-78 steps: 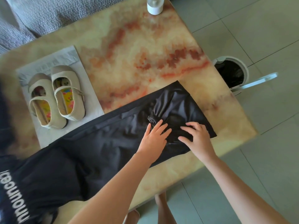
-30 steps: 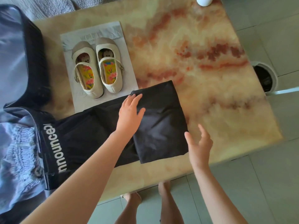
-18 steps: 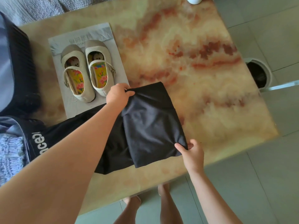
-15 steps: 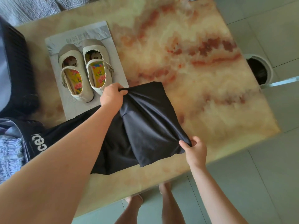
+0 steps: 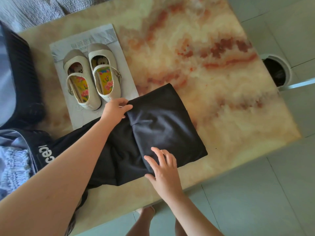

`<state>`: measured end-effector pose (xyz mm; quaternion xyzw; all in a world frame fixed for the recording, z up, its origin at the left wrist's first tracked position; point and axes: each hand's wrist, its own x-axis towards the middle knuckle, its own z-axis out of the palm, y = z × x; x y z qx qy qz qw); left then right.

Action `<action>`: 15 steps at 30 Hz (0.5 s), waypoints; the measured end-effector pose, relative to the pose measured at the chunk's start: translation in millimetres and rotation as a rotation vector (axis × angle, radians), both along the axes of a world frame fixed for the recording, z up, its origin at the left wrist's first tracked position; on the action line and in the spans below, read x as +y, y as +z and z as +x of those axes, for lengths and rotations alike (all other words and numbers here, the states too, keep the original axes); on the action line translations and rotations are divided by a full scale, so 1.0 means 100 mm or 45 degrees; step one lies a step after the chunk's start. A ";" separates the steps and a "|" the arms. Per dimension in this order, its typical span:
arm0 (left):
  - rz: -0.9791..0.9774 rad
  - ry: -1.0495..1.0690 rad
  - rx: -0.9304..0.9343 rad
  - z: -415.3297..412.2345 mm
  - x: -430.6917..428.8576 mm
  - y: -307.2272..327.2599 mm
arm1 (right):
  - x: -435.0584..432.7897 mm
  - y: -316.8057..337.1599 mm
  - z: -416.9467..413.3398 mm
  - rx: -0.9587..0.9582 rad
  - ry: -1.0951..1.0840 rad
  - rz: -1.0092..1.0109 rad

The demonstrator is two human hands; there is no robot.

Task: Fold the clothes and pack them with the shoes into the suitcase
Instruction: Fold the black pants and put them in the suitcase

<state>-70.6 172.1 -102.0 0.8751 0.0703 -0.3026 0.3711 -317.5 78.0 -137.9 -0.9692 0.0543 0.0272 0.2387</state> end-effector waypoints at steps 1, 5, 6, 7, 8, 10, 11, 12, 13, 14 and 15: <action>-0.032 0.052 0.012 0.01 -0.01 0.00 | 0.01 -0.03 0.01 0.012 0.000 -0.001; -0.079 0.220 -0.064 0.08 -0.08 0.02 | -0.06 -0.14 -0.02 -0.094 -0.042 0.023; -0.037 0.213 -0.121 0.10 -0.10 0.01 | -0.07 -0.16 -0.03 -0.103 -0.038 0.037; 0.005 0.198 -0.170 0.10 -0.12 0.01 | -0.06 -0.16 -0.04 -0.096 -0.027 0.052; 0.040 0.182 -0.212 0.10 -0.14 0.01 | -0.05 -0.15 -0.04 -0.079 -0.008 0.063; 0.099 0.134 -0.297 0.06 -0.17 0.02 | -0.04 -0.12 -0.05 -0.040 0.053 0.096; 0.112 0.092 -0.348 0.03 -0.18 0.03 | -0.06 -0.08 -0.04 -0.054 0.062 0.125; 0.124 0.023 -0.401 0.00 -0.17 0.03 | -0.10 -0.02 -0.02 -0.102 0.028 0.166; 0.147 -0.077 -0.464 -0.04 -0.17 0.04 | -0.17 0.03 0.04 -0.165 -0.074 0.222; 0.173 -0.180 -0.536 -0.10 -0.16 0.03 | -0.26 0.08 0.10 -0.221 -0.244 0.264; 0.187 -0.265 -0.607 -0.20 -0.15 0.03 | -0.40 0.09 0.17 -0.230 -0.468 0.293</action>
